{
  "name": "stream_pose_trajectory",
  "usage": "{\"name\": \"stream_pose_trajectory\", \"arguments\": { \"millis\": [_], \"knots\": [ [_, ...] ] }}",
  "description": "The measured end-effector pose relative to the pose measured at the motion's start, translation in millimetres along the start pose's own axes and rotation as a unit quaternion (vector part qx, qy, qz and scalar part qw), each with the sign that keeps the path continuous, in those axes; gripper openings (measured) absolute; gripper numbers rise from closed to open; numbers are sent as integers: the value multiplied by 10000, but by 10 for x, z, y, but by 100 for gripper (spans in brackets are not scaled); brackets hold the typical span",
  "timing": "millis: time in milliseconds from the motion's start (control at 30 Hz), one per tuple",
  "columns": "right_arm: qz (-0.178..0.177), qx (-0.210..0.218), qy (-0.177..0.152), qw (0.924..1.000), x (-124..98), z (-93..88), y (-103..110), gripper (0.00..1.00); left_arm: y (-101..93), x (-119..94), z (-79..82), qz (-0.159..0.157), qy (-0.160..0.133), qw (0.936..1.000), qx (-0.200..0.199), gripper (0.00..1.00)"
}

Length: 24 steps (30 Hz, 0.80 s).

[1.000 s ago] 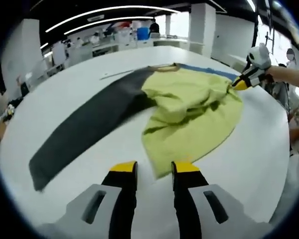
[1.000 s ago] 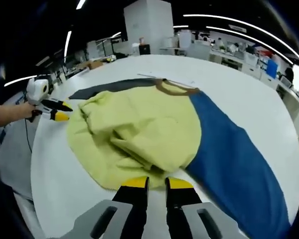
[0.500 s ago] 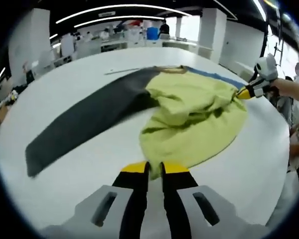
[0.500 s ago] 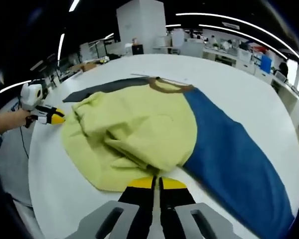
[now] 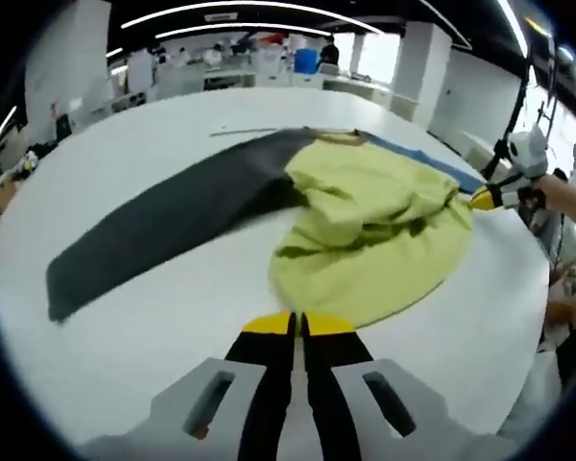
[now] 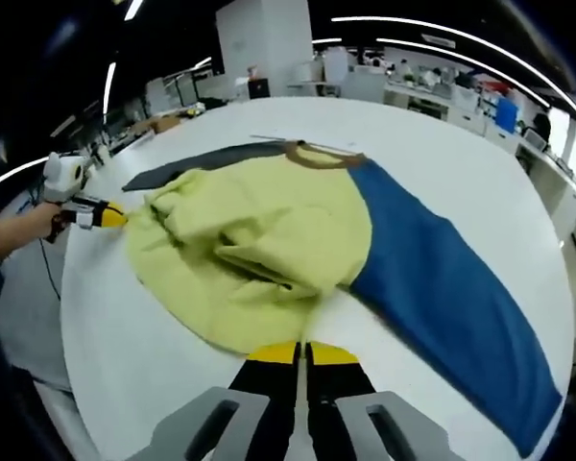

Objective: Fold the garment on the visible template until the final outline fits inside the template.

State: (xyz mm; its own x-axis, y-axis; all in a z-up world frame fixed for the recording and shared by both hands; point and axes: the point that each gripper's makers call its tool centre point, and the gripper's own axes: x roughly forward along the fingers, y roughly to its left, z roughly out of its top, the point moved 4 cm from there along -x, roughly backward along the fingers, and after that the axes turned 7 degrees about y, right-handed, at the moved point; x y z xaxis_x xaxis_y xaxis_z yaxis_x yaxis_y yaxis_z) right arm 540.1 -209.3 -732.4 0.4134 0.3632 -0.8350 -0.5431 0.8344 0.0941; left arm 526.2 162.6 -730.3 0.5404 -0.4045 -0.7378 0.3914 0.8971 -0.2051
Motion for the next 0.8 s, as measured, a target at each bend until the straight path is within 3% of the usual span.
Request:
{"name": "stream_pose_trajectory", "arguments": {
  "millis": [433,633,800],
  "knots": [
    [86,18,-134,9999,-329,-136,212,0,-33,-254,-18,14,10,9998,217,0],
    [133,-61,-103,9998,-472,-240,309,0,-164,-406,-74,4,-28,9996,274,0],
    [349,428,-221,9982,-540,-315,399,0,-241,-461,-149,2,-3,9996,287,0]
  ]
}}
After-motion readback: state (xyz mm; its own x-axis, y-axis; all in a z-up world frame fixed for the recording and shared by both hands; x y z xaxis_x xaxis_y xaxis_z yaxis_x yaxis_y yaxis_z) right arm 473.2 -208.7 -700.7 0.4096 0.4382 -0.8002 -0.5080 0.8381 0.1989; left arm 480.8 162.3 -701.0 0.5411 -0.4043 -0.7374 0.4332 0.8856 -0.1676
